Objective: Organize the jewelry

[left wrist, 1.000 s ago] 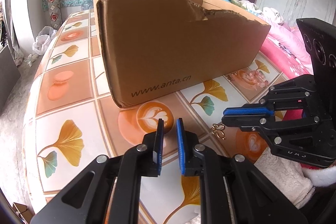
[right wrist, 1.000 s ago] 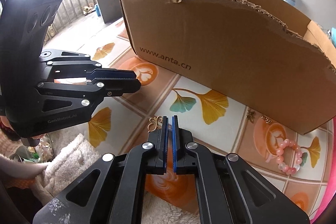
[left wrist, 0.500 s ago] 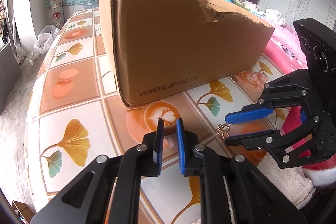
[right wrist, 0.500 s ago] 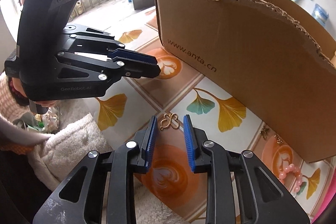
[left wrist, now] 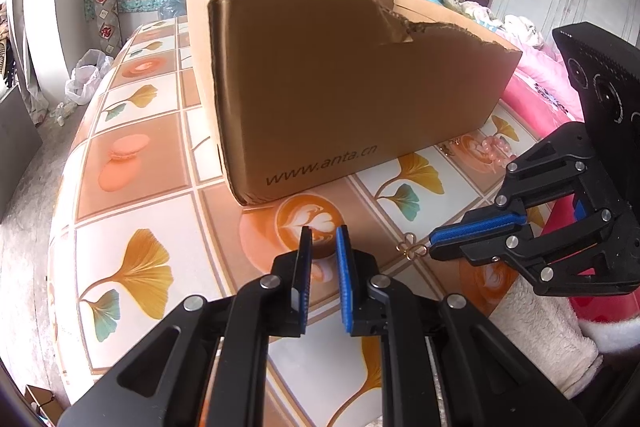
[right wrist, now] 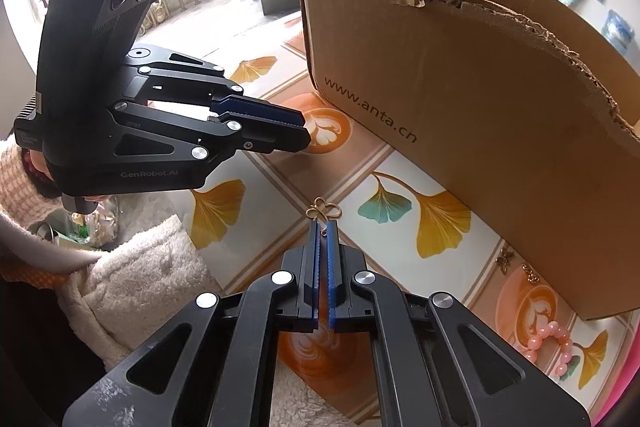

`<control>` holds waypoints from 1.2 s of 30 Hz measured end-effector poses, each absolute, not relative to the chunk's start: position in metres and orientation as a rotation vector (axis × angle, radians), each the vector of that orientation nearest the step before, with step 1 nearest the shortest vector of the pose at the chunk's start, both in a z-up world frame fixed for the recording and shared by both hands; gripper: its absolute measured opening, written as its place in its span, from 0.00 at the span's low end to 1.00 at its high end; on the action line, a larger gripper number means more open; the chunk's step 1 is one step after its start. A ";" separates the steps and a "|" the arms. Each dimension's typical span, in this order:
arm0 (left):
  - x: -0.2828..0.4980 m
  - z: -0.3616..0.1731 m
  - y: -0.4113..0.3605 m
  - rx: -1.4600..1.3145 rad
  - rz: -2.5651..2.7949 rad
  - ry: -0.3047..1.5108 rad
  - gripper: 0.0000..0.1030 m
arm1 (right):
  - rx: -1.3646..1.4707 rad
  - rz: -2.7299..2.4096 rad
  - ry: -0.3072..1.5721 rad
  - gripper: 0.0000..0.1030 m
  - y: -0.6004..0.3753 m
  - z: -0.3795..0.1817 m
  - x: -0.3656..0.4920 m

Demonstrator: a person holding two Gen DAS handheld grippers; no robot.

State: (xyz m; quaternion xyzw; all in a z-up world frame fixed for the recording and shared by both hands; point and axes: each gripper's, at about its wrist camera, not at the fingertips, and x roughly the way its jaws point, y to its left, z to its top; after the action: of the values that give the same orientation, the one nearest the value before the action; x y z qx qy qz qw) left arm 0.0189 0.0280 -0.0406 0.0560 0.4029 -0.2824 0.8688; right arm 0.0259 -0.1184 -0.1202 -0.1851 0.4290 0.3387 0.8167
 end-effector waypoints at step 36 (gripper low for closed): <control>0.009 -0.033 -0.053 0.384 -0.574 0.967 0.19 | 0.042 0.602 0.812 0.25 -0.219 -0.098 0.001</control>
State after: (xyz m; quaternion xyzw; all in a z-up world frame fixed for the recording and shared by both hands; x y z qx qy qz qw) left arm 0.0088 -0.0531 -0.0329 0.1810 0.4556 -0.2705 0.8285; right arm 0.0014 -0.2188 -0.0979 0.0201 0.3890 0.2883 0.8747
